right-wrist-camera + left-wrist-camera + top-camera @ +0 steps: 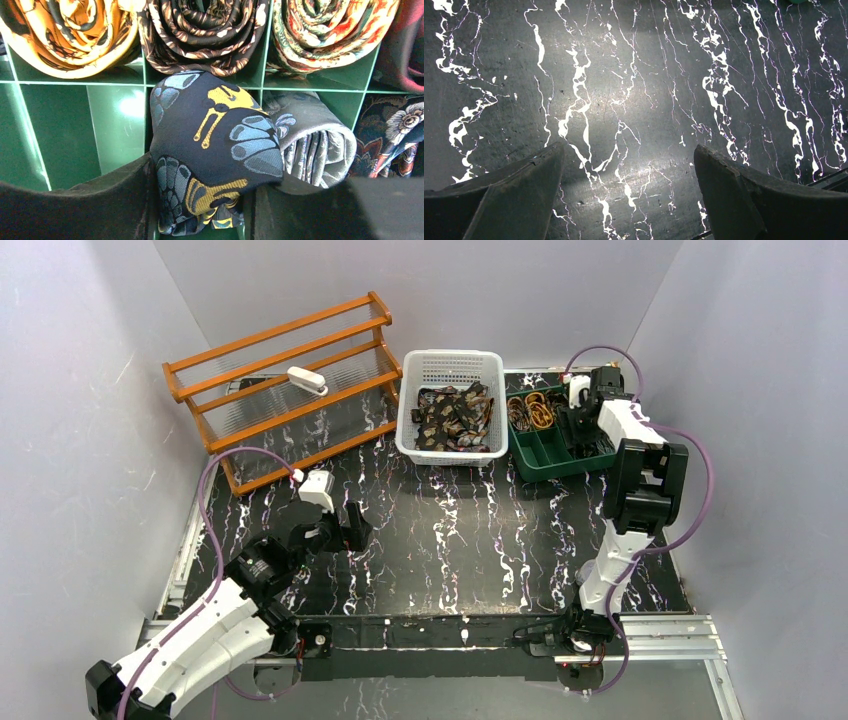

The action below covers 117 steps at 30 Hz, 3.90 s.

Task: Roll the ties
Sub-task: Place the tie in the storage box, then reset both arms

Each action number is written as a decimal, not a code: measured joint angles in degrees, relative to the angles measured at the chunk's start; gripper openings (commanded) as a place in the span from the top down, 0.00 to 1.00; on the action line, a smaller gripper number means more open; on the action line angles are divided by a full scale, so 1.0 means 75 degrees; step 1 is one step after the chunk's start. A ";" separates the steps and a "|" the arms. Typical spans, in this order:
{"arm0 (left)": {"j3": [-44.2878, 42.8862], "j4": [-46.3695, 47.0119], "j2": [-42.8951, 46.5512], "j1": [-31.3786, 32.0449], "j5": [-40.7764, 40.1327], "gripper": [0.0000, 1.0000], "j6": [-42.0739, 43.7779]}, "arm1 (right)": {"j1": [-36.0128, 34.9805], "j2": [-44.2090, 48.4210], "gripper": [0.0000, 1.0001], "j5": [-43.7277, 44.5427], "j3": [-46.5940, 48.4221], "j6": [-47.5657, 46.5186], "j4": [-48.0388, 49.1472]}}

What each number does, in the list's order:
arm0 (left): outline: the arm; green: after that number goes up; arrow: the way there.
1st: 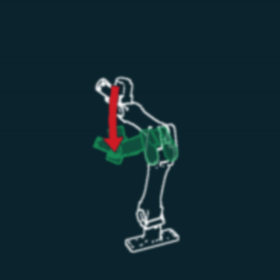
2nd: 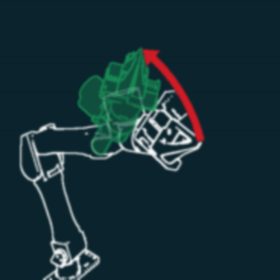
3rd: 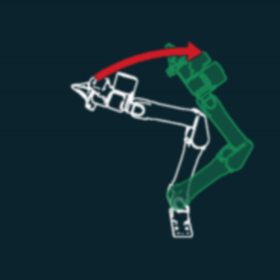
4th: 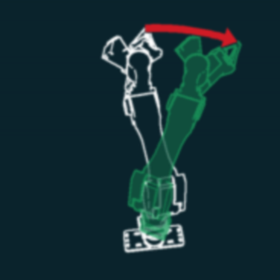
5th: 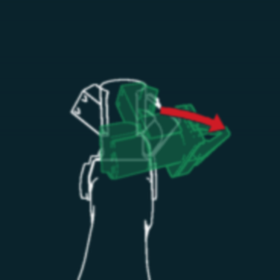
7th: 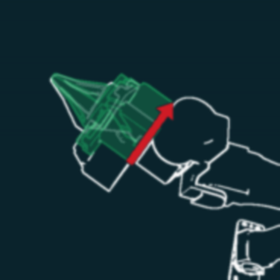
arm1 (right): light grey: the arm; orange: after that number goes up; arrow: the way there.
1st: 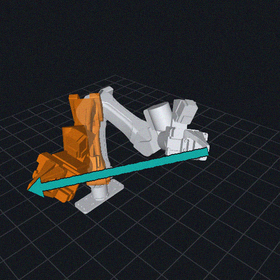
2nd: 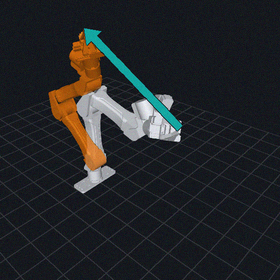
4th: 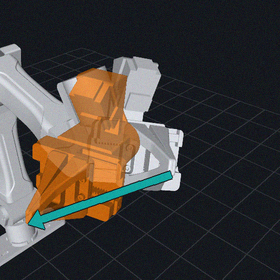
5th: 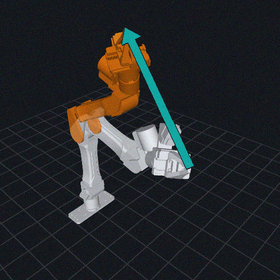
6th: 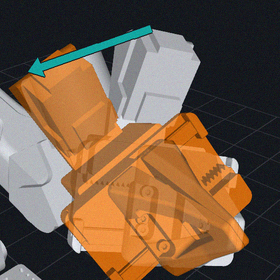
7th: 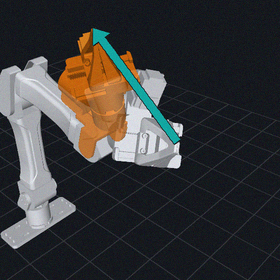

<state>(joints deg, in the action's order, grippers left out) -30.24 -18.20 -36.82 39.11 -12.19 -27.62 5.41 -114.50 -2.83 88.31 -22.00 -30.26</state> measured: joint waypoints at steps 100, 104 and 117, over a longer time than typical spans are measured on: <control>-0.3249 -0.1110 -0.2538 -0.1918 -0.0108 0.02 0.0490 | -0.3241 0.5887 0.01 -0.2914 -0.2620 0.4686 0.1865; -0.3448 -0.1303 -0.2422 -0.2777 0.0111 0.02 0.0548 | -0.4071 0.5872 0.01 -0.1612 -0.2404 0.4290 0.1346; -0.3086 -0.2279 -0.0825 -0.2865 -0.1122 0.02 0.0149 | -0.2967 0.5965 0.01 0.1880 -0.3229 0.4829 0.0895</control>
<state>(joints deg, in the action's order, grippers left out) -53.39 -35.29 -43.00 17.63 -20.60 -26.50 -16.84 -69.76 11.27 64.10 14.22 -23.55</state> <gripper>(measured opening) 0.983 0.985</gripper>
